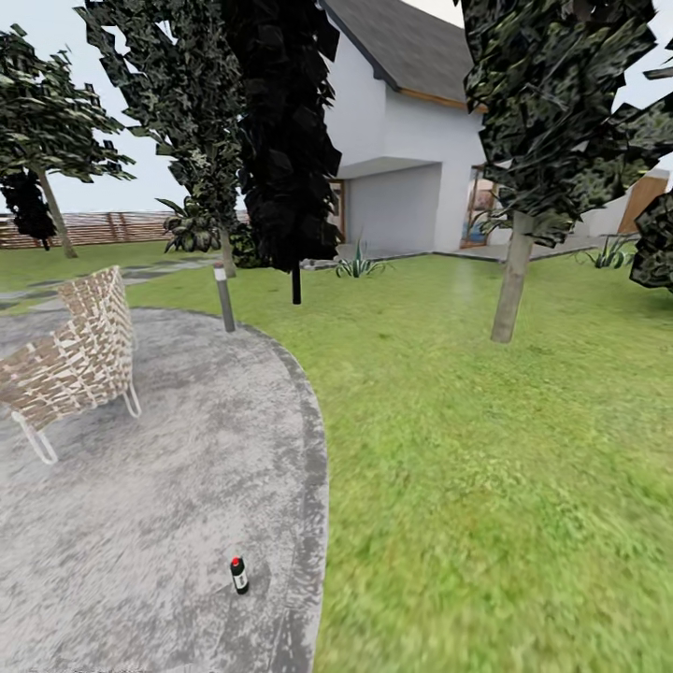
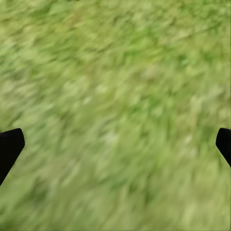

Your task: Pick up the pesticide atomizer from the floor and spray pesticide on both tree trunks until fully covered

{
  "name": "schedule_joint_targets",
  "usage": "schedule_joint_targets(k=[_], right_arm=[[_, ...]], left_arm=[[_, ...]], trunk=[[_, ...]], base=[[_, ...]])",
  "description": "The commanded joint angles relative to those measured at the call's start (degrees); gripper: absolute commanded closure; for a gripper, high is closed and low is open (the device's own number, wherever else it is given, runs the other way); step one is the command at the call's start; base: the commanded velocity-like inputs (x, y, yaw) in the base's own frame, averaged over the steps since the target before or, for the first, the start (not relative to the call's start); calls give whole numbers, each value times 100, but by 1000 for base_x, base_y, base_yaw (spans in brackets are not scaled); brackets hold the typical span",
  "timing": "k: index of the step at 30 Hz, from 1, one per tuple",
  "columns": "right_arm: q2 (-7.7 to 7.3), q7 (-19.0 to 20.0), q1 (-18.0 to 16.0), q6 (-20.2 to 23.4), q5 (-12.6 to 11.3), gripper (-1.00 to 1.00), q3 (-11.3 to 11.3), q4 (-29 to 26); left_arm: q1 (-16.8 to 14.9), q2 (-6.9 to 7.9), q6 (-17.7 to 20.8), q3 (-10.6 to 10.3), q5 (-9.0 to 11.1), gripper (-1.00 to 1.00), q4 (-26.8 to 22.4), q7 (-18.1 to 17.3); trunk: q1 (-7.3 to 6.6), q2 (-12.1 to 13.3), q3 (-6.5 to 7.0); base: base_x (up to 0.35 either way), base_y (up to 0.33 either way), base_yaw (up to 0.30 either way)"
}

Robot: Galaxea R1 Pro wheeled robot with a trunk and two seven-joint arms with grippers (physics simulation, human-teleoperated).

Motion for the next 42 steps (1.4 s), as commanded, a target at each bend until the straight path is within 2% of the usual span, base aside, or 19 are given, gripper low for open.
schedule_joint_targets(k=[1, 10, 12, 16, 20, 22, 26, 28, 31, 32, 39, 42], right_arm=[[-1, -1, -1, -17, 5, -100, -2, 1], [0, -1, -1, -25, 2, -100, -11, -22], [-1, -1, -1, -25, 5, -100, -22, 2], [-4, -1, -1, -19, 5, -100, -26, -22], [-20, 10, -9, -16, 5, -100, -26, -113], [-33, 13, -29, -12, 5, -100, -26, -287], [-51, 20, -132, 2, 8, -100, -26, -769], [-55, 25, -279, 30, 16, -100, -26, -1045], [-56, 28, -552, 122, 22, -100, -26, -1200], [-57, 30, -736, 240, 28, -100, -26, -1237], [-57, 36, -1718, 1343, 23, -100, -21, -1305], [-57, 45, -1846, 1485, 18, -100, -14, -1367]], left_arm=[[-5, -1, -20, -13, 58, -100, 6, 0], [-5, 3, -20, -9, 53, -100, 6, 0], [-5, 33, -40, 5, 61, -100, -10, 0], [-47, 222, -162, -6, 65, -100, -59, -15], [-102, 274, -163, -36, 39, -100, -186, -57], [-187, 343, -147, -48, -7, -100, -360, -150], [-389, 521, -95, -56, -189, -100, -650, -691], [-601, 617, -5, -57, -298, -100, -721, -1118], [-853, 660, 171, -62, -386, -100, -730, -1386], [-956, 676, 285, -63, -442, -100, -727, -1462], [-1227, 776, 644, -62, -817, -100, -705, -1606], [-1222, 793, 662, -64, -861, -100, -695, -1620]], trunk=[[0, -2, -5], [0, -2, -5], [0, -2, -5], [0, -2, -5], [0, -2, -5], [0, -2, -5], [0, -2, -5], [0, -2, -5], [0, -2, -5], [0, -2, -5], [0, -2, -5], [0, -2, -5]], base=[[51, 15, 218], [12, 4, 52], [0, 0, 0], [0, 0, 0], [0, 0, 0], [0, 0, 0], [0, 0, 0], [0, 0, 0], [0, 0, 0], [0, 0, 0], [0, 0, 0], [0, 0, 0]])
